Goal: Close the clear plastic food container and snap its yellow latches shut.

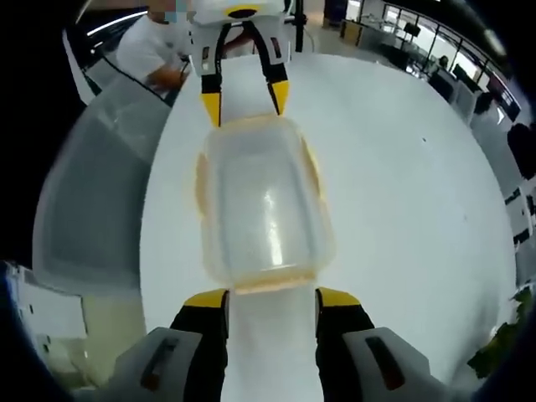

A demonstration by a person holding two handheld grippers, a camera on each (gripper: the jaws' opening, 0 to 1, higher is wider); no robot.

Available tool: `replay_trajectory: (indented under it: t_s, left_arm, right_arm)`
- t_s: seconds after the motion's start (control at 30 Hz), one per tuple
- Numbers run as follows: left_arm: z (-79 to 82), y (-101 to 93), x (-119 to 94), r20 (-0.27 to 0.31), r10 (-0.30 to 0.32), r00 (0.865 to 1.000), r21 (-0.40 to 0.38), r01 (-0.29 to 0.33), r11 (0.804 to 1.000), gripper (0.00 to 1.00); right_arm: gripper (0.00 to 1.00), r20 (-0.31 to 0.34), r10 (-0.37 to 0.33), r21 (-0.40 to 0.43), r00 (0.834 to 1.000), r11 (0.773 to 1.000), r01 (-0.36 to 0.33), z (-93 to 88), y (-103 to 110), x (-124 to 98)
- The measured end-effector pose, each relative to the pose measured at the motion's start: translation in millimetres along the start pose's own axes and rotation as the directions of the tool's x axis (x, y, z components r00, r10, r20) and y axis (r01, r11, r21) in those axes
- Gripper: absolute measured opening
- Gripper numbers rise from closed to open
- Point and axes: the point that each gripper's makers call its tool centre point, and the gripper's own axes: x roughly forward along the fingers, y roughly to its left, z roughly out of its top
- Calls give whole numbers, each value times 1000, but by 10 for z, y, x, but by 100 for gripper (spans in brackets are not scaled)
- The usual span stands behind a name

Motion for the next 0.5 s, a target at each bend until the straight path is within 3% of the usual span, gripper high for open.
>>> replay_trajectory:
  t_s: [0.23,0.5]
  left_arm:
    - [46,-4,-72,35,-23,999,-135,28,990,45]
    - [29,23,-74,45,-23,999,-255,33,966,44]
  right_arm:
    - [40,41,-3,127,999,992,-2,70,-17,-36]
    - [37,41,-7,207,999,978,-2,88,-32,-35]
